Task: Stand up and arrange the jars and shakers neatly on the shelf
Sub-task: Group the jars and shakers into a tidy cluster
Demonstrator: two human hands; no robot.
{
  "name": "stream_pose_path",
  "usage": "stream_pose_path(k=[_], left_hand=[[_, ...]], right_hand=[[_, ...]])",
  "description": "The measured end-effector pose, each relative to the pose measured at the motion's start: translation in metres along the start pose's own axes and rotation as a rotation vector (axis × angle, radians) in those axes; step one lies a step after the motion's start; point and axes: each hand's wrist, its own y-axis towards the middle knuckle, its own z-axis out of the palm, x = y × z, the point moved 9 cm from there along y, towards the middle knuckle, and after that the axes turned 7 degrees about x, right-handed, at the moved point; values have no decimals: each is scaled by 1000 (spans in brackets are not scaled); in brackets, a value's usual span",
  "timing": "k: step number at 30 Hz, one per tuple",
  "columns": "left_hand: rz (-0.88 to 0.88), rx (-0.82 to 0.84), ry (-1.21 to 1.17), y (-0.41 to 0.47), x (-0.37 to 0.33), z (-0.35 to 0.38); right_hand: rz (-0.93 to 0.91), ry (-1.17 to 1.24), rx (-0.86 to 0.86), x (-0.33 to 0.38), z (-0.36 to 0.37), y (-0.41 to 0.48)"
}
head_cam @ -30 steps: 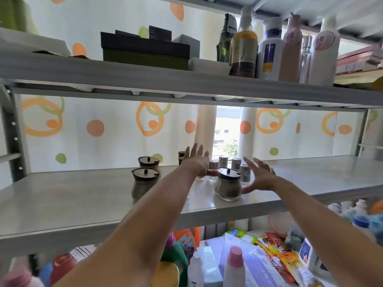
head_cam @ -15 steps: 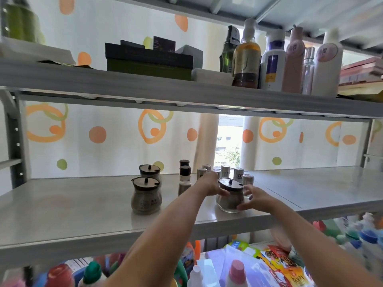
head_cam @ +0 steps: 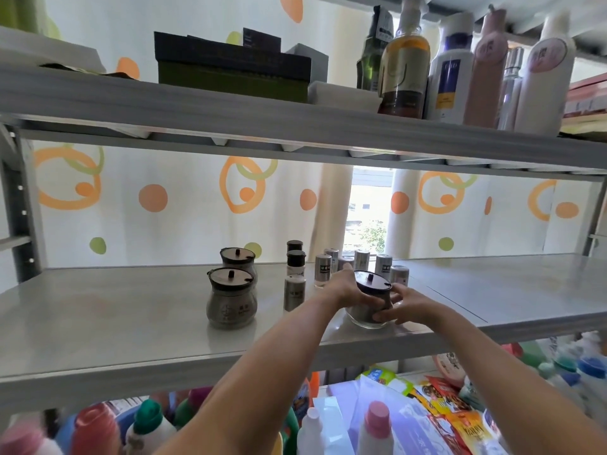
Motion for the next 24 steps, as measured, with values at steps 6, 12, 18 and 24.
stream_pose_path(k=[6, 12, 18, 24], left_hand=[[-18, -105, 43, -3, 2, -3], [37, -133, -115, -13, -4, -9], [120, -151, -218, -28, -34, -44], [191, -174, -235, -51, -50, -103]], right_hand=[[-40, -7, 60, 9, 10, -9], [-67, -55, 53, 25, 13, -21], [-119, -90, 28, 73, -4, -39], [-202, -117, -12, 137, -10, -43]])
